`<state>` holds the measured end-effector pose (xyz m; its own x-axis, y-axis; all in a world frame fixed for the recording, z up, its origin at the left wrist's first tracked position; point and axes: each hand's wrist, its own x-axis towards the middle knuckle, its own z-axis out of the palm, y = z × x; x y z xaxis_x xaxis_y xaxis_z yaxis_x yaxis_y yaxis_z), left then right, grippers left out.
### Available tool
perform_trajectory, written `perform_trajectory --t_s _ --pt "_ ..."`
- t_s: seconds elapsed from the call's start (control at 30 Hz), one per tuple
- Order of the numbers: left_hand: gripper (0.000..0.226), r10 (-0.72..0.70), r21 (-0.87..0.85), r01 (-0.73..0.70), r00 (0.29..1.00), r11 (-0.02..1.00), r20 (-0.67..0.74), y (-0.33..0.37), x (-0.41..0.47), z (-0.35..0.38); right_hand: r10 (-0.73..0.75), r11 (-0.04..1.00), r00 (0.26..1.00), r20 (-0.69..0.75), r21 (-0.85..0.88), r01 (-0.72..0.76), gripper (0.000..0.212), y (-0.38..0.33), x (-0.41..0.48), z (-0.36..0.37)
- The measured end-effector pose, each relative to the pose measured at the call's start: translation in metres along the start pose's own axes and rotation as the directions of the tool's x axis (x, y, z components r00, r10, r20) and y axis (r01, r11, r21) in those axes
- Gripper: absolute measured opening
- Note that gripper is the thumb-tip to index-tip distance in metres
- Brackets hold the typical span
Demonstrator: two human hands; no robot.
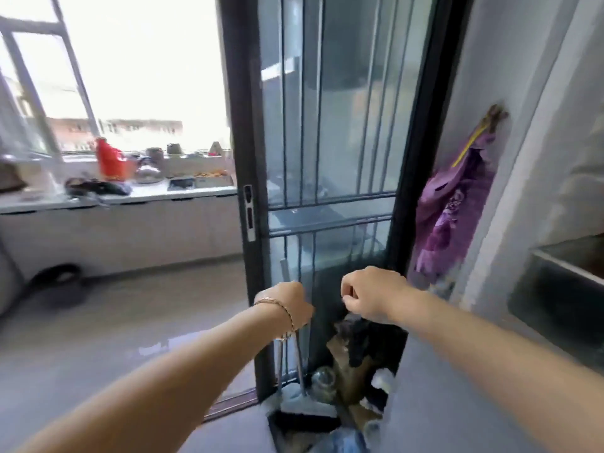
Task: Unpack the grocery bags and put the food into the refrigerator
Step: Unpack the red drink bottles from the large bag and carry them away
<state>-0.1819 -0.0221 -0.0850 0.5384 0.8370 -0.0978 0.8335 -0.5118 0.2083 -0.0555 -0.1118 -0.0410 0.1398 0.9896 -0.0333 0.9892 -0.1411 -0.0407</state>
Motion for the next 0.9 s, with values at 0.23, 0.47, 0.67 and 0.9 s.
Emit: perform_trajectory --t_s 0.23,0.47,0.67,0.9 --pt "0.029 -0.48 -0.148 0.472 0.877 0.869 -0.019 -0.225 -0.166 0.014 -0.455 0.889 0.889 0.042 0.075 0.452 0.026 -0.247 0.01 0.056" --pt "0.031 -0.82 -0.187 0.802 0.57 0.567 -0.045 -0.404 -0.419 0.02 -0.778 0.627 0.616 0.122 0.079 0.775 0.026 -0.531 -0.08 0.102" --pt "0.029 -0.974 -0.24 0.945 0.227 0.224 -0.014 -0.51 -0.654 0.032 -0.932 0.341 0.322 0.165 0.104 0.934 0.026 -0.748 -0.196 0.131" --pt "0.027 -0.996 -0.318 0.945 -0.064 -0.08 0.06 -0.585 -0.843 0.051 -0.961 0.103 0.058 0.271 0.157 0.982 0.022 -0.939 -0.306 0.165"
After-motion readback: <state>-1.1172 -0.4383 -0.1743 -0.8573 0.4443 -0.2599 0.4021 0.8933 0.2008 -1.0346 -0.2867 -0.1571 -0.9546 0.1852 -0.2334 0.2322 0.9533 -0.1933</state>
